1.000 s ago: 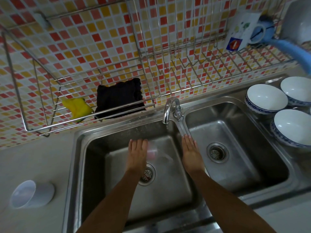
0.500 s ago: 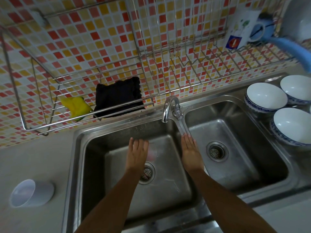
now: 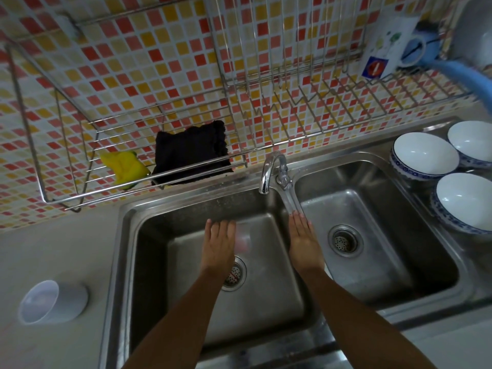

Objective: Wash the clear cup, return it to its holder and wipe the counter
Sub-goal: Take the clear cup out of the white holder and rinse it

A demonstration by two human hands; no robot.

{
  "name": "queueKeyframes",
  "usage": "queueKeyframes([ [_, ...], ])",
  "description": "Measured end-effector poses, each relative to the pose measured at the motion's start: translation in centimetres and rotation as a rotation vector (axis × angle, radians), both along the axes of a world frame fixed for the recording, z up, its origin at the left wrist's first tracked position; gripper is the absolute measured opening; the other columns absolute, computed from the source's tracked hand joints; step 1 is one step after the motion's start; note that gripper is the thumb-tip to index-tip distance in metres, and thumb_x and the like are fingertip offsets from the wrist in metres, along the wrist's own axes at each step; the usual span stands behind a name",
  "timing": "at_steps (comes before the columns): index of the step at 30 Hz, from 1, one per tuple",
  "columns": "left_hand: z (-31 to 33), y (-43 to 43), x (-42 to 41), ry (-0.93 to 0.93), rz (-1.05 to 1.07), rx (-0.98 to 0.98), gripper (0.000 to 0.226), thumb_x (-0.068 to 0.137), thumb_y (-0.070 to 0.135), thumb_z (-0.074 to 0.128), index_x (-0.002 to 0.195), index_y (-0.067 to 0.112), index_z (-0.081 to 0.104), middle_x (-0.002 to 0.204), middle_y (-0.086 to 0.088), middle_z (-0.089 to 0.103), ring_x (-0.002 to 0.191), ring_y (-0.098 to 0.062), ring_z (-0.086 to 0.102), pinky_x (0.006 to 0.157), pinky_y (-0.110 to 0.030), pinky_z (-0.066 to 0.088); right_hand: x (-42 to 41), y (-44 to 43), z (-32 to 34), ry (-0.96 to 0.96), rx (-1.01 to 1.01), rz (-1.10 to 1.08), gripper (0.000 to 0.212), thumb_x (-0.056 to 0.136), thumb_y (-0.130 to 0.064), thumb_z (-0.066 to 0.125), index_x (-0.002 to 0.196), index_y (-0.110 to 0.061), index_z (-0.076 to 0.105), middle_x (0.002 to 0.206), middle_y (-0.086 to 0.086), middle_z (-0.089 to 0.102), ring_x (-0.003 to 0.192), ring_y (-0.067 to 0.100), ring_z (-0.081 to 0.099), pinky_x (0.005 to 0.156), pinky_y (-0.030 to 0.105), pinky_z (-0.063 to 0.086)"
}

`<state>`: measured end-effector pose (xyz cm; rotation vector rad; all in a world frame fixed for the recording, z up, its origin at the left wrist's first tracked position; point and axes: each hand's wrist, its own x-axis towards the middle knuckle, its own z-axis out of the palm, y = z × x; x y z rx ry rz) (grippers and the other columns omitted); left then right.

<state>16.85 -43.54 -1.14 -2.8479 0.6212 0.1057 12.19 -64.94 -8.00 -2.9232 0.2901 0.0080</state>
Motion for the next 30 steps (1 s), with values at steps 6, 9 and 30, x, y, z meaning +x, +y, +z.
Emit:
queueKeyframes([
  [6,-0.1,1.1,-0.2,-0.010,0.098,-0.216,0.058,0.080,0.035,0.064,0.130,0.015,0.042,0.128,-0.005,0.052,0.126,-0.026,0.045,0.118,-0.052,0.015,0.2,-0.2,0.0,-0.012,0.042,0.005,0.068,0.077,-0.005,0.018,0.143,0.003,0.033,0.151,0.019,0.033,0.140,0.032,0.032,0.117,0.034,-0.001],
  [9,0.5,2.3,-1.1,-0.023,0.123,-0.259,0.050,0.089,0.039,0.054,0.132,0.017,0.039,0.134,-0.004,0.048,0.134,-0.024,0.039,0.118,-0.054,0.010,0.1,-0.3,0.5,0.009,0.049,0.038,0.068,0.083,-0.004,0.016,0.150,-0.004,0.005,0.159,0.011,0.001,0.148,0.024,0.001,0.116,0.032,-0.011],
  [30,3.3,15.7,-11.1,-0.086,0.587,-0.735,0.064,0.064,0.073,0.061,0.107,0.027,0.051,0.095,0.008,0.051,0.090,-0.010,0.052,0.085,-0.029,0.048,-8.9,10.7,0.3,0.149,0.186,0.188,0.077,0.086,0.000,0.057,0.150,-0.024,0.022,0.149,0.009,0.039,0.129,0.026,0.046,0.106,0.039,0.040],
])
